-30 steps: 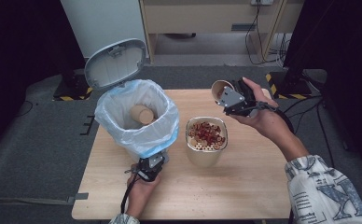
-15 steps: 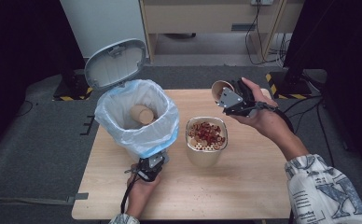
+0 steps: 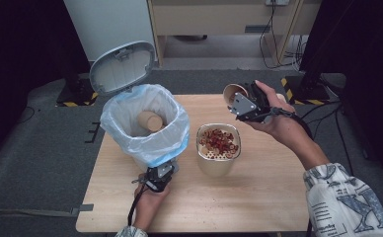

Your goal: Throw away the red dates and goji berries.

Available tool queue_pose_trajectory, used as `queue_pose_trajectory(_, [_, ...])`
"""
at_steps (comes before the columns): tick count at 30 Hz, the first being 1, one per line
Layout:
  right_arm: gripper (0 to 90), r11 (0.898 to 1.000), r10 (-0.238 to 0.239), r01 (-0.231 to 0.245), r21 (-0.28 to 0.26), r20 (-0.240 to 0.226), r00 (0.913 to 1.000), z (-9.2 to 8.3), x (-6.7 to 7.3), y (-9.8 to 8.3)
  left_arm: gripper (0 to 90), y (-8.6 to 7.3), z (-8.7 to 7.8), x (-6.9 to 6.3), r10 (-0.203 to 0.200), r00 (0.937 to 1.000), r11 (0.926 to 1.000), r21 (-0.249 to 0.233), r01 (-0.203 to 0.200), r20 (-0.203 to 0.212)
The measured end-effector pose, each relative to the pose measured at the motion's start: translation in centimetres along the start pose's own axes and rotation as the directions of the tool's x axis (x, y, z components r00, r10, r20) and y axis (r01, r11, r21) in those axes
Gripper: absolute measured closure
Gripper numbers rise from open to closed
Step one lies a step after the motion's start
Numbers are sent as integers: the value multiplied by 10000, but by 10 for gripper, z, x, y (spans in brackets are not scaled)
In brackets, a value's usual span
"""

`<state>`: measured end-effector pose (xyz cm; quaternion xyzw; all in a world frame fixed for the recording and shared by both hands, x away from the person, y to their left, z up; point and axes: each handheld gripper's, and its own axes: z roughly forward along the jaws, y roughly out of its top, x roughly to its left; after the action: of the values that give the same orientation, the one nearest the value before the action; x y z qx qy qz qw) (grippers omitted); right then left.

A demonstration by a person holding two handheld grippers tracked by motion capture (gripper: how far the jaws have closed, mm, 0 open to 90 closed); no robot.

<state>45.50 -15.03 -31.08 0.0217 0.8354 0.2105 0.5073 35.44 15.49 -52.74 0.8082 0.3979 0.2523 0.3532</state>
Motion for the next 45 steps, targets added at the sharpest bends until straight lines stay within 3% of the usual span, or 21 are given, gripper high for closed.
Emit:
queue_pose_trajectory(13, [342,9993,-380,380,0,289,9989,-6,-6,8,891,0,0,0,4,10000,10000,12,-4,10])
queue_pose_trajectory(22, [342,9955,-938,931,191,416,9947,-6,-12,10,891,0,0,0,-31,10000,10000,-24,31,21])
queue_pose_trajectory(31, [343,9947,-974,956,373,515,9939,-2,-17,9,891,0,0,0,-66,10000,10000,-47,66,15])
queue_pose_trajectory(45, [346,9908,-1317,1288,411,796,9881,-11,-28,18,891,0,0,0,-47,10000,10000,-37,47,31])
